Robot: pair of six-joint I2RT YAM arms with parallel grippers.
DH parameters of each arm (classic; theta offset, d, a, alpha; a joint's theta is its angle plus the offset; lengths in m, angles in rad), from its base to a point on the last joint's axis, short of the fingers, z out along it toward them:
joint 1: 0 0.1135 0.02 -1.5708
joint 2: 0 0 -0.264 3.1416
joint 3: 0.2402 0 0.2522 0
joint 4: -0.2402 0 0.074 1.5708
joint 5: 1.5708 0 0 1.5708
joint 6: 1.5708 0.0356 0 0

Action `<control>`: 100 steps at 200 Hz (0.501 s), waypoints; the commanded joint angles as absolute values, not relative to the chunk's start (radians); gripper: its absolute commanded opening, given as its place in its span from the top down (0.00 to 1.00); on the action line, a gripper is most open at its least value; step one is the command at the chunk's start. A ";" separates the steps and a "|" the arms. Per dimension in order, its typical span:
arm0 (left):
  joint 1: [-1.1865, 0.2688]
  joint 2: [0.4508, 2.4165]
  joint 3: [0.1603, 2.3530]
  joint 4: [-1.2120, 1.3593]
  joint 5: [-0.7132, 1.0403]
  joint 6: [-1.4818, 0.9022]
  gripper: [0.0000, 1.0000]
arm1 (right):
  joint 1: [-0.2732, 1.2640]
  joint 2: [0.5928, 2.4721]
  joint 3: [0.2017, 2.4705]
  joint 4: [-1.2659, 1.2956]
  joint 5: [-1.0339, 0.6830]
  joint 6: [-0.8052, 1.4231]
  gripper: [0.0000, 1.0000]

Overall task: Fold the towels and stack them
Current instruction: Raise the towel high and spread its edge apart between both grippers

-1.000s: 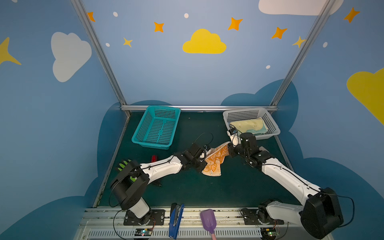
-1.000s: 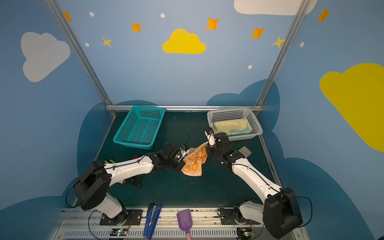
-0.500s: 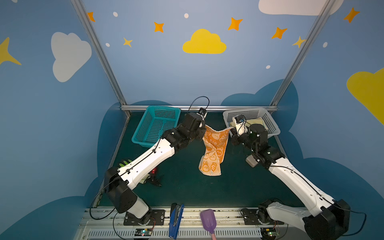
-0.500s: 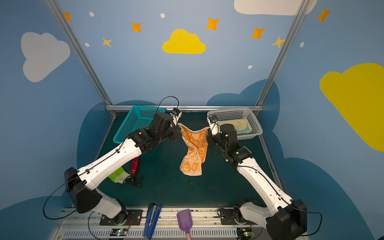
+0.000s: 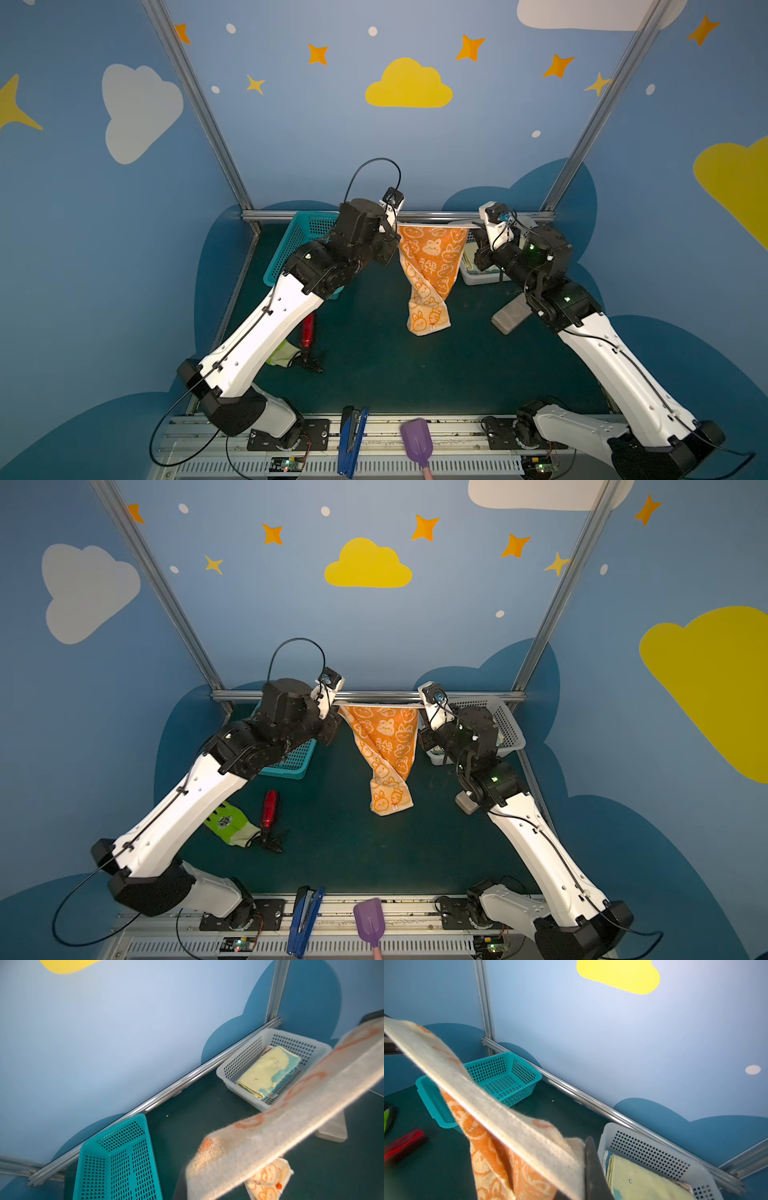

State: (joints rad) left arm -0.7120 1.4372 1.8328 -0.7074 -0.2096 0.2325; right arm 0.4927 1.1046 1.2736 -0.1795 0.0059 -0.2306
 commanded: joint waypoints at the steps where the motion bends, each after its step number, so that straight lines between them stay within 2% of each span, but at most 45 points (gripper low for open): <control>1: -0.704 1.354 1.848 -0.708 -0.146 0.264 0.96 | 0.488 1.060 1.336 -0.191 0.014 -0.274 1.00; 100: -0.705 1.273 1.788 -0.730 -0.120 0.244 0.96 | 0.490 0.962 1.320 -0.186 -0.060 -0.328 1.00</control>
